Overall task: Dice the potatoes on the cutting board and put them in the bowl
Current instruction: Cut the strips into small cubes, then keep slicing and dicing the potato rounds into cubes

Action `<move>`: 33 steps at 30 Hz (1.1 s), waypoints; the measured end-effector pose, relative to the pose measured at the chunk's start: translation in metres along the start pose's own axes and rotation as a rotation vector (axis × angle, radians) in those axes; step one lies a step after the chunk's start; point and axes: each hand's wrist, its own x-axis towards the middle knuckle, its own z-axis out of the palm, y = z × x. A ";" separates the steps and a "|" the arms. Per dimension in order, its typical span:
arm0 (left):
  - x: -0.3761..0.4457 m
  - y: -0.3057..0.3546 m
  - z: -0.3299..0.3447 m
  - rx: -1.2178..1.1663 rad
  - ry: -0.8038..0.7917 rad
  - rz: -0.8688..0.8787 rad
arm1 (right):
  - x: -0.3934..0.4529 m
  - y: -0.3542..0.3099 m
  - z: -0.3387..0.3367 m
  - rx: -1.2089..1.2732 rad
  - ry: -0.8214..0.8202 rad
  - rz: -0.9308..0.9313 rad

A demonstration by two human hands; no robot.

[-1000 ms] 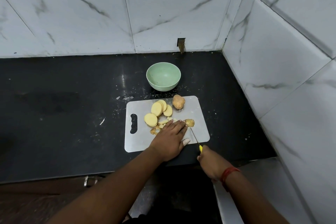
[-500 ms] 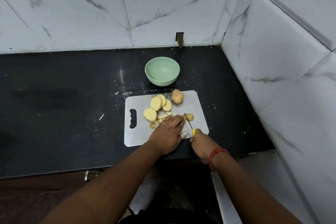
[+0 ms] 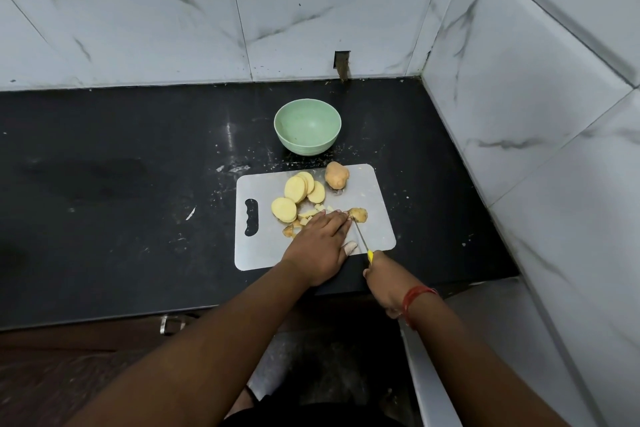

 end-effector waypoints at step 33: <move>-0.016 -0.020 -0.030 0.088 0.349 -0.237 | -0.010 0.022 -0.024 0.450 0.002 -0.178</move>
